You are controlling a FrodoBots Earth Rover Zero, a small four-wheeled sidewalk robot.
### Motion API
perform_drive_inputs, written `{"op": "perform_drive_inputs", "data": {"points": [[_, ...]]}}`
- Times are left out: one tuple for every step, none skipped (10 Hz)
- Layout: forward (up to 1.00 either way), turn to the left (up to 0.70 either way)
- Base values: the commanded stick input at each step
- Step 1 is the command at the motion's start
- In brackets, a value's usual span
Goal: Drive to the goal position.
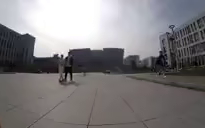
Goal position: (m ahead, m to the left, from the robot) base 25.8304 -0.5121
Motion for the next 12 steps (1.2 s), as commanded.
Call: {"op": "perform_drive_inputs", "data": {"points": [[1.0, 0.0], [1.0, 0.0], [1.0, 0.0], [1.0, 0.0], [1.0, 0.0], [1.0, 0.0], [1.0, 0.0], [1.0, 0.0], [1.0, 0.0], [1.0, 0.0], [1.0, 0.0], [1.0, 0.0]]}}
